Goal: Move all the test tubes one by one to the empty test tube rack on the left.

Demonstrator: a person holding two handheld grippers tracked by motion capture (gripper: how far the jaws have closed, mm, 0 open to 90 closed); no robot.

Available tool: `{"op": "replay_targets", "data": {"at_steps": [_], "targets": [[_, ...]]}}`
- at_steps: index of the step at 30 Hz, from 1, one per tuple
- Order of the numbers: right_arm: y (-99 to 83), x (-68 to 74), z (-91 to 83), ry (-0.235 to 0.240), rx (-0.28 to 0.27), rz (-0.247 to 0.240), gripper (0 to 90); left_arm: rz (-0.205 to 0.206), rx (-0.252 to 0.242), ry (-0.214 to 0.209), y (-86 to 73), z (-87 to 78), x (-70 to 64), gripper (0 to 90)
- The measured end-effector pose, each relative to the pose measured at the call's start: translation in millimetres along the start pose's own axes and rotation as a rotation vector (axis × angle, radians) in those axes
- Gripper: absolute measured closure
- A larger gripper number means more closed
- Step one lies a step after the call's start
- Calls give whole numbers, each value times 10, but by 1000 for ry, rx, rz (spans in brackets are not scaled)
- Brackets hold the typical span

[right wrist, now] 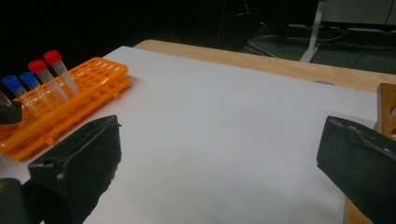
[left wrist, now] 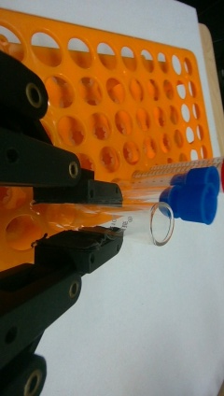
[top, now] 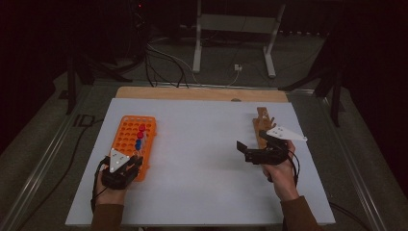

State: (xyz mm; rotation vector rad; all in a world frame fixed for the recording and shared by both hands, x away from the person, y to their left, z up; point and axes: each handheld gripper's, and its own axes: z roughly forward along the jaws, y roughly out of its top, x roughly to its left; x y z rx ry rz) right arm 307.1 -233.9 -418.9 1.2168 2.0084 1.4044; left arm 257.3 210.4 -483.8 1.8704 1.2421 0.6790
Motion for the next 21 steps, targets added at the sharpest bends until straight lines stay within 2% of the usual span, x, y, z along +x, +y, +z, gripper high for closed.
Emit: {"op": "replay_targets", "data": {"at_steps": [4, 7, 11, 14, 17, 21], "targets": [[-1, 3, 2, 2, 1, 0, 1, -8, 14, -3, -19, 12, 11, 765], [-1, 8, 3, 3, -1, -3, 1, 0, 42, 3, -42, 38, 1, 763], [-2, 8, 5, 4, 1, -2, 1, -2, 39, 4, -42, 38, 0, 755], [-1, 2, 3, 3, 0, 1, 1, -23, 37, 6, -49, 26, 26, 696], [0, -7, 1, 4, -3, 1, 0, -48, 0, 3, -40, -22, 43, 609], [3, -17, -6, 2, -5, 4, 0, -70, -82, 1, 12, -141, 45, 465]]}}
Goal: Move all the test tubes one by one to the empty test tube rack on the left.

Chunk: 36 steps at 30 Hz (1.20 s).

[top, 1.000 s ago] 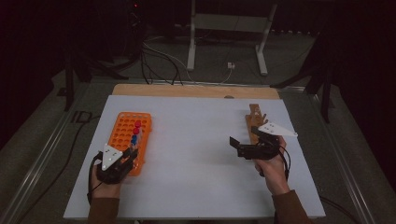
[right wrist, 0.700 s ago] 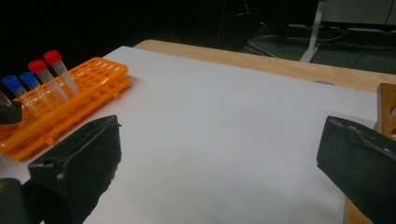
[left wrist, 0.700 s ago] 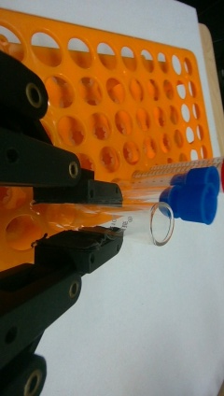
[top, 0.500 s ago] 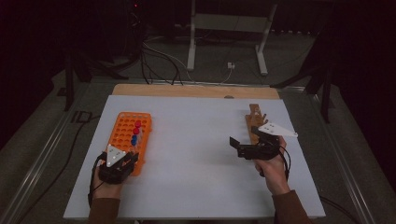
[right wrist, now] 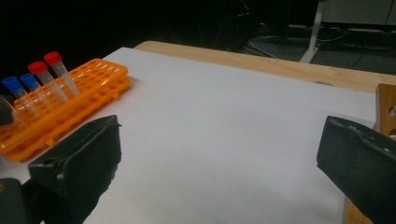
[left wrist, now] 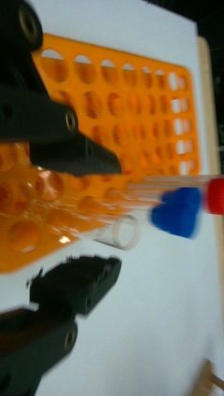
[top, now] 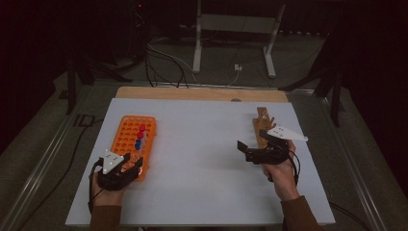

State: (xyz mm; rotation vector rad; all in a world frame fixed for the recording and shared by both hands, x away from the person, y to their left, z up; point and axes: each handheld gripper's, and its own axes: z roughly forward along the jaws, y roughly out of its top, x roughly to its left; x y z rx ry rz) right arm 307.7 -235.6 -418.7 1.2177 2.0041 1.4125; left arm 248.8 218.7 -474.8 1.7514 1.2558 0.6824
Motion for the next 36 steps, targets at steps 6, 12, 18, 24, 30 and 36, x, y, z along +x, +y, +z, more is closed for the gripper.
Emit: {"op": "replay_targets", "data": {"at_steps": [6, 12, 18, 24, 30, 36], "targets": [[1, 1, 4, 1, -1, 2, 1, 5, -89, -13, 109, -93, -67, 283], [1, 6, 19, 2, -1, 4, 1, 13, -142, -35, 248, -129, -167, 183], [53, 0, -1, -3, -13, -3, 1, 29, -145, -58, 322, -66, -309, 121], [206, -61, -101, -22, -64, -5, 1, 46, -150, -102, 346, 48, -499, 49], [302, -198, -126, -66, -84, 10, 1, 65, -116, -158, 261, 198, -668, 13], [429, -323, -145, -108, -98, 17, 1, 73, -103, -170, 223, 234, -721, 5]]}}
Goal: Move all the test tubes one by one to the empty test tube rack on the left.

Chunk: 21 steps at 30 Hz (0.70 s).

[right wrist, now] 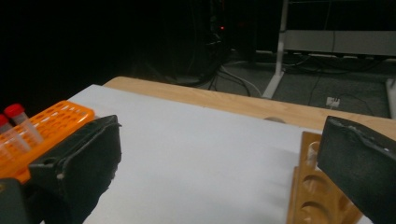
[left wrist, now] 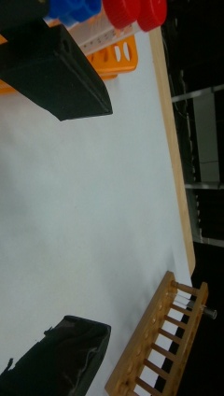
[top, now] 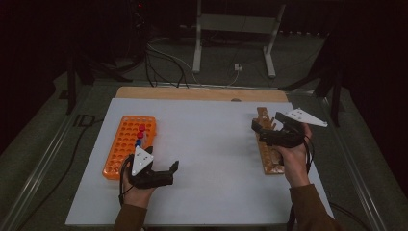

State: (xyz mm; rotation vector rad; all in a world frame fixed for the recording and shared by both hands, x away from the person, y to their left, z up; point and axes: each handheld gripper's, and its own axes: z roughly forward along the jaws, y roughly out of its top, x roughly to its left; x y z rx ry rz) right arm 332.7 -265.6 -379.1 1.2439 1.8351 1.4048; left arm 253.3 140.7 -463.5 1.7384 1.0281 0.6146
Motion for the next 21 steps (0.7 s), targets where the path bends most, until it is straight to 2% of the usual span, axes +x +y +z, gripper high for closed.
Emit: {"op": "replay_targets", "data": {"at_steps": [3, 12, 16, 19, 21], "targets": [[53, -44, 29, -8, -1, -5, 1, 1, 3, -9, -27, 8, -23, 5], [115, -194, 268, -31, 42, -13, 2, 51, 39, -35, -97, 120, -197, 6], [120, -288, 358, -65, 37, -6, 45, 76, 63, -40, -122, 158, -241, 6], [110, -369, 432, -90, 49, 6, 51, 77, 64, -43, -128, 165, -249, 6], [94, -421, 467, -87, 49, 16, 51, 73, 65, -44, -131, 164, -245, 6]]}}
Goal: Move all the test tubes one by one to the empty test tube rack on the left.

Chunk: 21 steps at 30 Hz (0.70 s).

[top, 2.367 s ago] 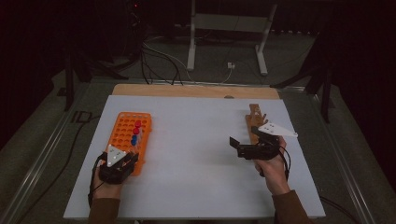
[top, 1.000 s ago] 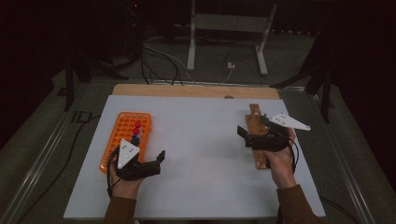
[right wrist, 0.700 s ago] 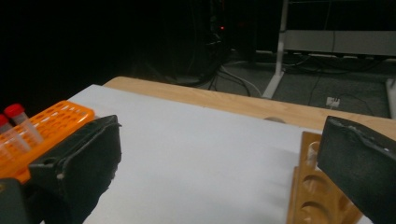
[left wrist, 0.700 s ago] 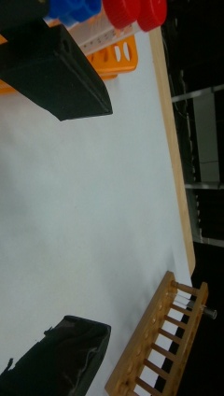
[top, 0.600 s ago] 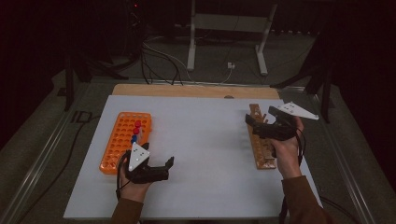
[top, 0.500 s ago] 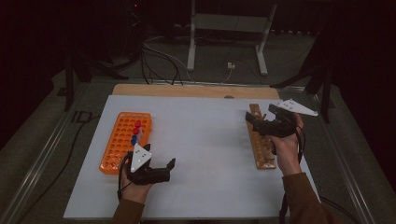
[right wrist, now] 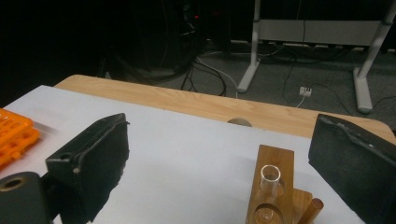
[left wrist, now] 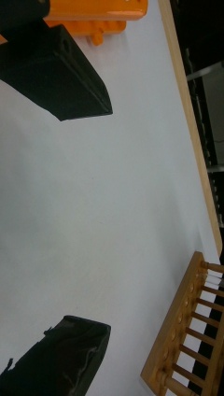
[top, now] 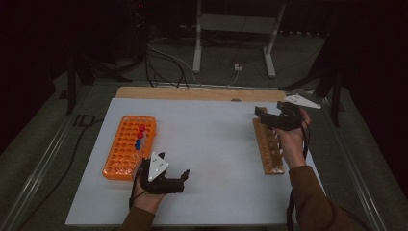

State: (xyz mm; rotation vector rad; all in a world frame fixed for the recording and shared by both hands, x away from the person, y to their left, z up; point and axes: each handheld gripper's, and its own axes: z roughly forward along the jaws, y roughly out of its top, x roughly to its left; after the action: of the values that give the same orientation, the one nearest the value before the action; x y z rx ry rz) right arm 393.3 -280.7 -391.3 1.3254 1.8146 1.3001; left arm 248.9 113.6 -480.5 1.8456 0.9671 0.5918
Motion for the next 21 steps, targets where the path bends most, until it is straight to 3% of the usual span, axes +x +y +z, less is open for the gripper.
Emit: {"op": "replay_targets", "data": {"at_steps": [5, 11, 16, 21], "targets": [[-42, -99, 142, -11, 44, 4, 59, -12, 11, -2, -28, 13, -2, 6], [-130, -241, 387, -32, 124, 53, 139, -18, 14, -9, -36, 10, -15, 6], [-180, -305, 543, -56, 193, 25, 354, -27, 17, -20, -41, 7, -2, 6], [-225, -328, 642, -120, 258, -31, 570, -30, 21, -27, -47, 9, -7, 6]]}}
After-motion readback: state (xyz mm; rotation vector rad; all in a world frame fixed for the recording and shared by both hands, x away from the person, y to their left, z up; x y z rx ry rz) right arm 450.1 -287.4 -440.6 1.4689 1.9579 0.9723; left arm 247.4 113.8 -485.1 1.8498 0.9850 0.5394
